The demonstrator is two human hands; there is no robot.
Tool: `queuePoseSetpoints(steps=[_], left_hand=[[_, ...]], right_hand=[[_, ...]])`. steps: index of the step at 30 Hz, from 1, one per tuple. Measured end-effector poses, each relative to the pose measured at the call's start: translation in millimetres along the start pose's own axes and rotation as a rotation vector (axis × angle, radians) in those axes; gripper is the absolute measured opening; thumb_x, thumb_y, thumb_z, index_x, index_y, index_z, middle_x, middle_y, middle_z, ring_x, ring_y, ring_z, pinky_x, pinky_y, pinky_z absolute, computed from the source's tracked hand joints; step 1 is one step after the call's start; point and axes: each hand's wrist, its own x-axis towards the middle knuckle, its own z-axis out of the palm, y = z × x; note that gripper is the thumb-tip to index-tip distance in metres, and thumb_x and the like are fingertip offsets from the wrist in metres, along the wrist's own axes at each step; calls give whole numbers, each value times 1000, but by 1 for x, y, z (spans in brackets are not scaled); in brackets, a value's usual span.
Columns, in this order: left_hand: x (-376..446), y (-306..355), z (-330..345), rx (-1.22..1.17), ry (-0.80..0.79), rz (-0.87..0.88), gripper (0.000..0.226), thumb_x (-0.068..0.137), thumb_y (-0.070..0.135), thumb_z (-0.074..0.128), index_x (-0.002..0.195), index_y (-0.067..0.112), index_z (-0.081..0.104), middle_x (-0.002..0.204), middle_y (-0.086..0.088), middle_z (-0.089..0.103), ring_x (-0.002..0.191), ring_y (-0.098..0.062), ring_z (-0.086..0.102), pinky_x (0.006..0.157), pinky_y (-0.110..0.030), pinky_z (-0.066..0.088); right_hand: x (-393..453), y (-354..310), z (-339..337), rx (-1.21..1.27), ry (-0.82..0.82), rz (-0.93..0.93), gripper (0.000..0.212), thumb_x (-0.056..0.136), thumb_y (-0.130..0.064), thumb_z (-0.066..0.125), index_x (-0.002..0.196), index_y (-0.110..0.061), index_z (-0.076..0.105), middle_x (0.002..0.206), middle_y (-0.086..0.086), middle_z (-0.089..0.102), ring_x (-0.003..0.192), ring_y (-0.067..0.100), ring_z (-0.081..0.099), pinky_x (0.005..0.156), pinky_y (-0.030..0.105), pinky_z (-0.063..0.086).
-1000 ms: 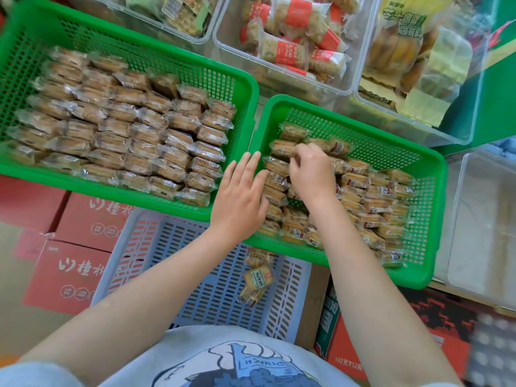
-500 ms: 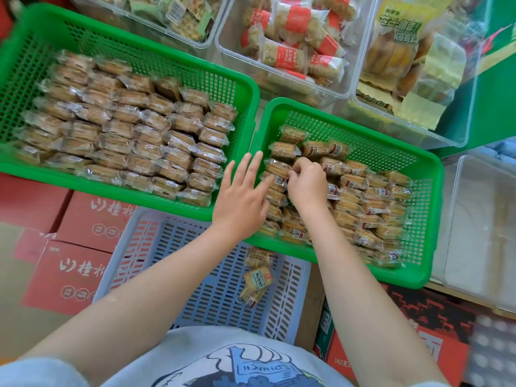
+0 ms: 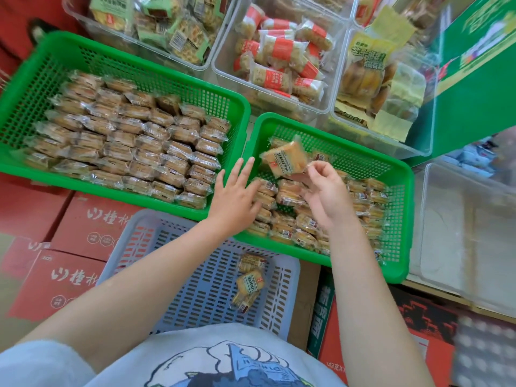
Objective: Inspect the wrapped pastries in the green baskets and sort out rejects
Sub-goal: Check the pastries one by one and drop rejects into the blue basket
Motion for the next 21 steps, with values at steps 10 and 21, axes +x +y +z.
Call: queuePoseSetpoints(steps=[10, 21], left_hand=[[-88, 41, -87, -1613, 39, -106, 33, 87, 31, 73, 119, 28, 66, 109, -1, 75, 100, -18, 71, 77, -34, 61], [-135, 43, -86, -1444, 139, -203, 17, 94, 15, 68, 107, 9, 77, 96, -8, 78, 91, -19, 74, 70, -34, 62]], right_hand=[[-104, 7, -1, 363, -85, 85, 30, 106, -16, 34, 115, -8, 62, 98, 13, 75, 89, 23, 73, 77, 32, 59], [-164, 29, -1, 207, -59, -41, 31, 103, -3, 41, 124, -7, 63, 113, 10, 71, 101, 21, 68, 80, 35, 57]])
